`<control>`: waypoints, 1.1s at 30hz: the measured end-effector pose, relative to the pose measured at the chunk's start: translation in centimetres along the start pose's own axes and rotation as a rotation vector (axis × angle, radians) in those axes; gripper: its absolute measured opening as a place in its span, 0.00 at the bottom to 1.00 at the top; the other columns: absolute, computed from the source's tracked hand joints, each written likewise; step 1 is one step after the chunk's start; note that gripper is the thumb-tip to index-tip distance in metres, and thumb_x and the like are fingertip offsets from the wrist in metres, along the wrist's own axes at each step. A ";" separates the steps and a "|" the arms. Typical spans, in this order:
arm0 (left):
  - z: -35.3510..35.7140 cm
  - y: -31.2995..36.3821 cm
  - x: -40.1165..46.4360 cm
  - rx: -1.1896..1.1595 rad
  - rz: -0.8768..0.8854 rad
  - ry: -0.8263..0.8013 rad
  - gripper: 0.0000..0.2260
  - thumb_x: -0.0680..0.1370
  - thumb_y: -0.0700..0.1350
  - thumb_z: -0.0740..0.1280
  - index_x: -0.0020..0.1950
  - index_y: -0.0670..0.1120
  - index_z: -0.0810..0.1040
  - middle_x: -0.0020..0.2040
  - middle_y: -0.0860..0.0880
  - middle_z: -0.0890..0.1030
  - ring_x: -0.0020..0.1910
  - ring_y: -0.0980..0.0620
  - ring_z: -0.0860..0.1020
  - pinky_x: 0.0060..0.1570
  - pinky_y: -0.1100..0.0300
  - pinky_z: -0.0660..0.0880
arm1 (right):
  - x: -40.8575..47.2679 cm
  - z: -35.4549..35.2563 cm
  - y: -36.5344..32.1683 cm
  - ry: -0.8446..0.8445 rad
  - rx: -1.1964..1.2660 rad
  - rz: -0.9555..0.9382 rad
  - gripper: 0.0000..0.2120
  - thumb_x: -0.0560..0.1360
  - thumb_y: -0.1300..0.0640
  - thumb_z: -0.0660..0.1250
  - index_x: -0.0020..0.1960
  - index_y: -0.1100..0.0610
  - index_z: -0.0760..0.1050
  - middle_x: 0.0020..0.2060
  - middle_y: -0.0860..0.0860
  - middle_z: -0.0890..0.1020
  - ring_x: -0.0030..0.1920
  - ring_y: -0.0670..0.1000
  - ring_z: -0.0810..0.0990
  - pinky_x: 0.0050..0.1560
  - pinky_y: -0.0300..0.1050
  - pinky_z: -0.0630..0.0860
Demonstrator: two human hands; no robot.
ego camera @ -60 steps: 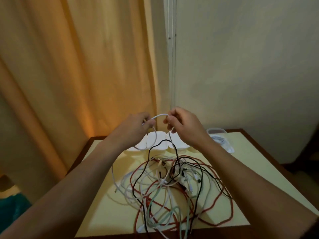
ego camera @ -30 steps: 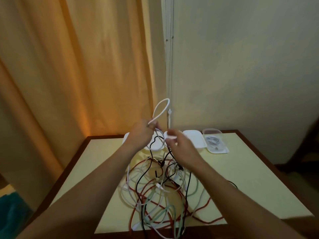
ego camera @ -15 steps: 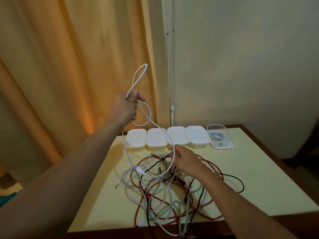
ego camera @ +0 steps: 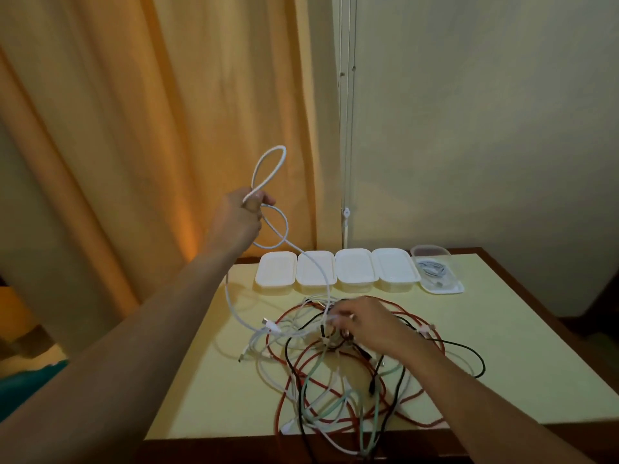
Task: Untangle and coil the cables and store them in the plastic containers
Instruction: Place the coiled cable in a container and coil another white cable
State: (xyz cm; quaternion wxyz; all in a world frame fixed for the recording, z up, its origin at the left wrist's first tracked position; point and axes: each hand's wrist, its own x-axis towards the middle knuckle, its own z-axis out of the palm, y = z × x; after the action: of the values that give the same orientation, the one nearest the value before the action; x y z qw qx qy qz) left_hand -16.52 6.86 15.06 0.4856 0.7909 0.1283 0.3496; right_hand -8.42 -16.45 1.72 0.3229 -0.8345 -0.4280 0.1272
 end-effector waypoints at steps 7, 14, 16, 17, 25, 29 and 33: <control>-0.6 -3.1 -1.6 0.150 -0.062 -0.004 0.14 0.83 0.45 0.55 0.44 0.52 0.78 0.32 0.50 0.71 0.30 0.47 0.68 0.32 0.52 0.64 | 0.9 -7.2 -3.9 0.188 0.226 -0.164 0.10 0.78 0.61 0.68 0.44 0.50 0.84 0.46 0.46 0.87 0.50 0.47 0.84 0.55 0.46 0.80; 0.5 -4.0 -3.1 0.029 -0.197 0.072 0.07 0.80 0.45 0.59 0.44 0.51 0.73 0.34 0.47 0.72 0.34 0.44 0.70 0.38 0.47 0.71 | 1.3 -10.8 -5.5 0.495 0.572 -0.295 0.08 0.79 0.66 0.64 0.47 0.58 0.80 0.41 0.56 0.84 0.44 0.56 0.84 0.49 0.50 0.82; 1.1 -4.0 -3.7 0.027 -0.225 0.078 0.07 0.83 0.43 0.57 0.47 0.48 0.71 0.36 0.46 0.71 0.32 0.47 0.70 0.36 0.50 0.71 | 1.4 -11.3 -5.8 0.591 0.565 -0.324 0.08 0.78 0.66 0.64 0.46 0.58 0.79 0.38 0.53 0.83 0.43 0.52 0.84 0.46 0.46 0.81; 1.4 -4.1 -4.0 0.032 -0.232 0.083 0.06 0.84 0.42 0.56 0.49 0.46 0.71 0.37 0.46 0.71 0.33 0.48 0.70 0.35 0.52 0.70 | 1.4 -11.5 -6.0 0.632 0.550 -0.345 0.07 0.77 0.66 0.64 0.46 0.58 0.79 0.37 0.52 0.82 0.41 0.50 0.83 0.44 0.44 0.80; 3.1 -5.7 -5.7 -0.041 -0.314 0.062 0.08 0.82 0.37 0.54 0.57 0.41 0.70 0.41 0.43 0.72 0.36 0.47 0.70 0.34 0.55 0.71 | 0.9 -11.9 -7.8 0.725 0.357 -0.366 0.12 0.81 0.63 0.61 0.47 0.54 0.82 0.25 0.41 0.69 0.28 0.45 0.63 0.30 0.41 0.60; 4.1 -5.8 -6.6 -0.130 -0.348 0.085 0.09 0.82 0.35 0.53 0.57 0.40 0.70 0.38 0.45 0.72 0.35 0.49 0.70 0.35 0.55 0.69 | 0.6 -12.2 -8.3 0.669 0.148 -0.373 0.11 0.82 0.60 0.61 0.49 0.54 0.82 0.24 0.40 0.72 0.24 0.44 0.64 0.27 0.36 0.59; 4.6 -6.0 -6.9 -0.206 -0.361 0.078 0.08 0.83 0.36 0.52 0.57 0.41 0.70 0.39 0.46 0.74 0.33 0.49 0.72 0.33 0.56 0.69 | 0.6 -12.6 -7.7 0.627 -0.071 -0.313 0.10 0.82 0.57 0.61 0.51 0.53 0.82 0.25 0.39 0.74 0.25 0.45 0.68 0.29 0.41 0.61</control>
State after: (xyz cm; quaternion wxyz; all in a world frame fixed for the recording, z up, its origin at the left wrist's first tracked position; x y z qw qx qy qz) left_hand -17.55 2.91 5.68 0.6132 0.6871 0.2504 0.2986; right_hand -6.76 -18.08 16.35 0.4250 -0.7680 -0.4349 -0.2009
